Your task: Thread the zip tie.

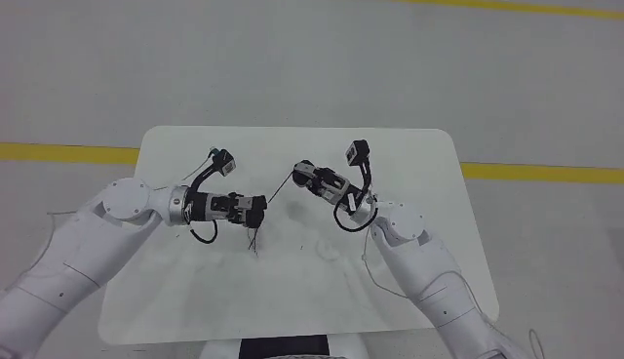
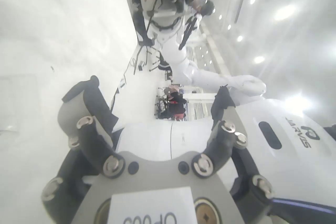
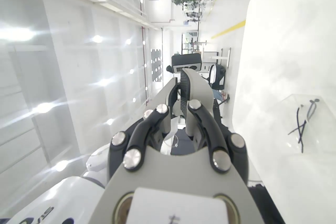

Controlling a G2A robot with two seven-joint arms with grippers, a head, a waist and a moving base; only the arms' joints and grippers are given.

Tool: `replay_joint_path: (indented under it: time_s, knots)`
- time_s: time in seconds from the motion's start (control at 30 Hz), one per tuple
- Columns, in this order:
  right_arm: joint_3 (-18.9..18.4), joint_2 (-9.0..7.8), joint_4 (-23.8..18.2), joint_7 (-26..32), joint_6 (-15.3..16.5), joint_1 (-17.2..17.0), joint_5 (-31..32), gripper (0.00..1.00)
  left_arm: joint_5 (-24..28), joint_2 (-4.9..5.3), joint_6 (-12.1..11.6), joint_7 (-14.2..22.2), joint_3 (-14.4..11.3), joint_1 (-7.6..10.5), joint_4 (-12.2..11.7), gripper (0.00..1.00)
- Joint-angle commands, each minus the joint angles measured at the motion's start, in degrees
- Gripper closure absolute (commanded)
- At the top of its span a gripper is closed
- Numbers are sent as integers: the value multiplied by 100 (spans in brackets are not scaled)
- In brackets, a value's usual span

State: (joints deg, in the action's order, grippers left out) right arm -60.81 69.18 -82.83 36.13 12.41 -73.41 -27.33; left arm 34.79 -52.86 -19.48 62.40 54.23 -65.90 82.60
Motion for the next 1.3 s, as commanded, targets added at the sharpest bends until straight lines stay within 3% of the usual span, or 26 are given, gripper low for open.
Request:
replay_joint_path:
  time_s: [0.0, 0.1, 0.2, 0.57, 0.63, 0.73, 0.93, 1.27]
  knots:
    - [-11, 15, -28, -211, 24, -32, -27, 100, -59, -80, 0, -401, 138, -144, 84, 0]
    - [-20, 39, -99, -572, 34, -91, 6, 100, -154, -249, 0, -702, 209, -271, 129, 0]
    - [-16, 63, -120, -802, 41, -123, 20, 100, -291, -435, 0, -1002, 236, -309, 31, 0]
    - [-36, 74, -114, -847, 109, -119, 1, 100, -291, -435, 0, -1002, 236, -309, 31, 0]
    - [-69, 94, -176, -1070, 179, -162, -137, 100, 90, -481, 0, -1406, 273, -436, 96, 0]
    - [-17, 140, -233, -1413, 156, -221, -229, 100, 157, -553, 0, -1670, 307, -541, 60, 0]
    - [241, 255, -182, -1841, 14, -250, -395, 100, -58, -784, 0, -2134, 267, -503, -58, 0]
    - [312, 278, -150, -1838, -64, -217, -317, 100, -79, -798, 0, -2167, 263, -495, -67, 0]
